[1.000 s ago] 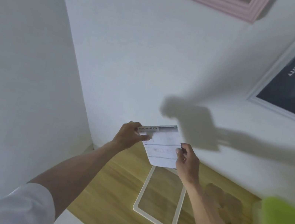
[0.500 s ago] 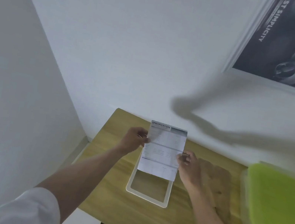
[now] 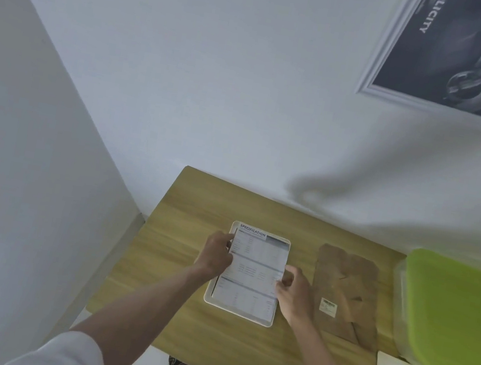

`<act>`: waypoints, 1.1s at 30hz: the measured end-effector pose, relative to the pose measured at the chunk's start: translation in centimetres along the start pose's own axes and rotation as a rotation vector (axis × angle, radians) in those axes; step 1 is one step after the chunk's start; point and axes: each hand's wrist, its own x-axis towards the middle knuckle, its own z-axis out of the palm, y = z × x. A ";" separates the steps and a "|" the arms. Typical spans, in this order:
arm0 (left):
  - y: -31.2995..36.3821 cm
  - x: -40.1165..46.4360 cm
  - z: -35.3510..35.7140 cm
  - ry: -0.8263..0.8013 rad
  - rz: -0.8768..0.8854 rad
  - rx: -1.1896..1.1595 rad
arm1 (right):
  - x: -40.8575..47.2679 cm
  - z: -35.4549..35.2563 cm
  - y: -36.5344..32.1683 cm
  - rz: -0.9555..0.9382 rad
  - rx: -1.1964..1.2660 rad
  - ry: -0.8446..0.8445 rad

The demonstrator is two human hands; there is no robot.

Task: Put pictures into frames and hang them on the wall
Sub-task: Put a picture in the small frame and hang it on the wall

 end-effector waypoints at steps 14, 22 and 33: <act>-4.2 0.5 0.9 -0.100 0.074 0.354 | 0.1 1.3 0.6 -0.042 -0.122 0.003; -4.8 1.8 1.1 -0.120 0.064 0.226 | -0.2 1.8 0.0 -0.005 -0.140 0.041; -5.6 2.7 1.0 -0.152 0.097 0.135 | -0.4 2.3 -0.3 0.019 -0.130 0.075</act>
